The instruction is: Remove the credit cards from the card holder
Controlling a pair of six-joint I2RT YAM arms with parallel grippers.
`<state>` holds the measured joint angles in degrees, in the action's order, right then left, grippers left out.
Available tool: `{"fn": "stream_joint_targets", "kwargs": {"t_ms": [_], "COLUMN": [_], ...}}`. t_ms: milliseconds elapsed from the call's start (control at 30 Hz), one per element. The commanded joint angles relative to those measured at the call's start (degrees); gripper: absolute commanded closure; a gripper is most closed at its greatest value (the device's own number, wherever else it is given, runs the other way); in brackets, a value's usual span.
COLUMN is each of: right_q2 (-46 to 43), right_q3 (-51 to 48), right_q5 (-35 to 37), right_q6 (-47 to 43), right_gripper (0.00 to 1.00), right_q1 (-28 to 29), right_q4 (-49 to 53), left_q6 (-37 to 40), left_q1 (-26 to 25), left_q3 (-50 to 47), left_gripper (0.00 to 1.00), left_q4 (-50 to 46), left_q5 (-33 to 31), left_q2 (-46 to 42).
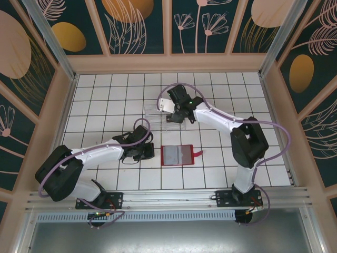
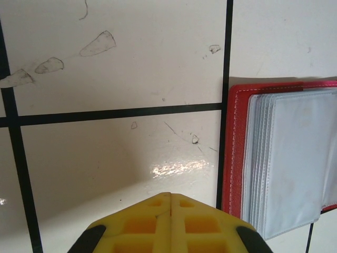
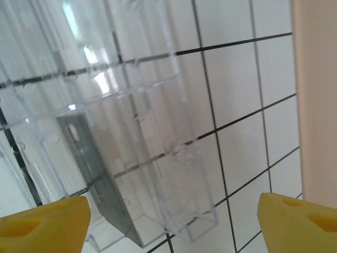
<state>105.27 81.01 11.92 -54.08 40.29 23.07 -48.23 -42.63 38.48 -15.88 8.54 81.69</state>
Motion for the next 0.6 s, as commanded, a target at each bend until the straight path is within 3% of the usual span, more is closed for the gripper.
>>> {"fn": "stream_joint_targets", "kwargs": {"t_ms": [0, 300, 567], "right_q2": [1.37, 4.32, 5.22], "right_q3": [-0.86, 0.85, 2.74], "right_q5": [0.5, 3.46, 3.2], "right_q6": [-0.86, -1.42, -1.46], "right_gripper": [0.15, 0.2, 0.45], "right_q1": [0.14, -0.22, -0.3], "right_q4": [-3.03, -5.48, -6.47], "left_q6": [0.04, -0.03, -0.04], "left_q1": [0.43, 0.4, 0.4], "left_q3": [1.08, 0.9, 0.9], "left_gripper": [0.94, 0.94, 0.94], "left_q4": [-1.0, -1.34, -1.79], "left_q5": [0.34, 0.08, -0.31], "left_q2": [0.14, -0.23, -0.82]}}
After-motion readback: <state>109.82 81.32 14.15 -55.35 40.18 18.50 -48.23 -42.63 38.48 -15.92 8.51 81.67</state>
